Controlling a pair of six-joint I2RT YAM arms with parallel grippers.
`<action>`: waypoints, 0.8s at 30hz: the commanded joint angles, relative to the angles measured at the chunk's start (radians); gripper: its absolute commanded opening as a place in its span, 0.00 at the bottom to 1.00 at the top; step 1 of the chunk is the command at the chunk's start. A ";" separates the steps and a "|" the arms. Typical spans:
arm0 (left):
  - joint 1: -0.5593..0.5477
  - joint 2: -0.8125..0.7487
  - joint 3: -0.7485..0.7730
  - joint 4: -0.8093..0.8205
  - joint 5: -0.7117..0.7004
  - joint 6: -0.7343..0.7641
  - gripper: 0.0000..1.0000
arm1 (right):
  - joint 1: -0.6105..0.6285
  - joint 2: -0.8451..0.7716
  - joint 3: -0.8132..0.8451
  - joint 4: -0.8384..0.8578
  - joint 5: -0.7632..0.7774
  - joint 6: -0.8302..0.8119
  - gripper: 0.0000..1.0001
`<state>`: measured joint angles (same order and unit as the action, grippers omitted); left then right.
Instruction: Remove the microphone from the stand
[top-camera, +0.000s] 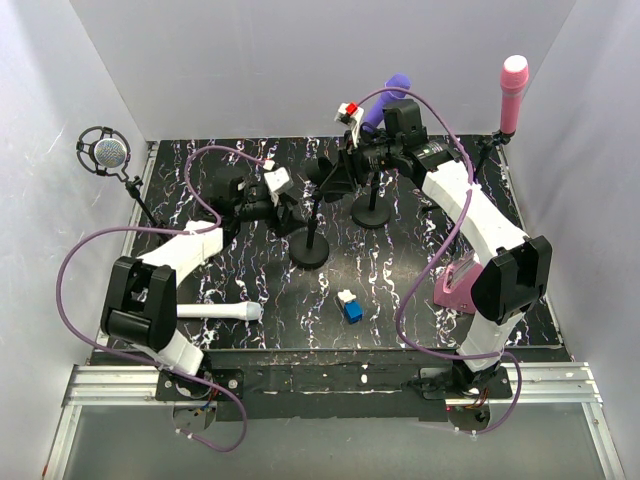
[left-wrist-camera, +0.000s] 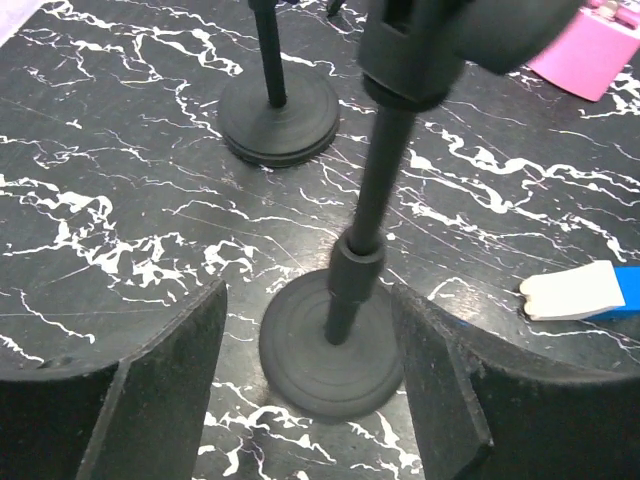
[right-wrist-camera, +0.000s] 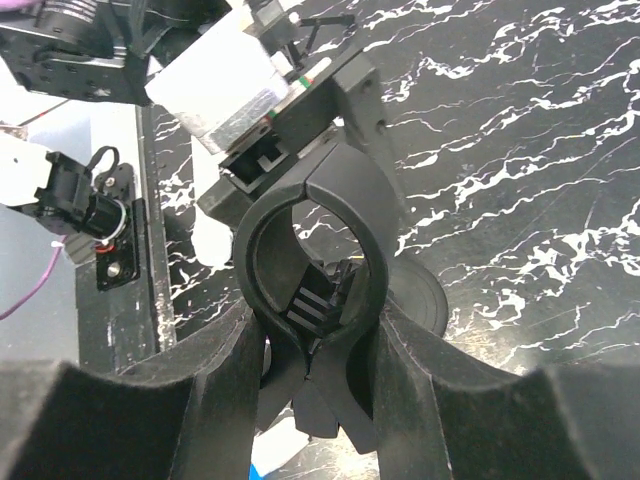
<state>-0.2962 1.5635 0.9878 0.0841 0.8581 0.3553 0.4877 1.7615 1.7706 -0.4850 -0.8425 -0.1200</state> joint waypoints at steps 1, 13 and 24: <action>-0.006 0.050 -0.017 0.170 -0.001 -0.074 0.66 | 0.011 -0.019 -0.017 -0.089 -0.055 0.059 0.01; -0.049 0.178 0.078 0.128 0.154 -0.108 0.28 | 0.011 0.006 0.021 -0.106 -0.044 0.059 0.01; -0.435 0.021 0.012 0.101 -1.462 -0.543 0.00 | 0.057 -0.025 0.035 -0.133 0.500 0.485 0.01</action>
<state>-0.6353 1.6062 0.9077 0.3107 0.0761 0.0525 0.4992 1.7515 1.7943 -0.5064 -0.5644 0.1532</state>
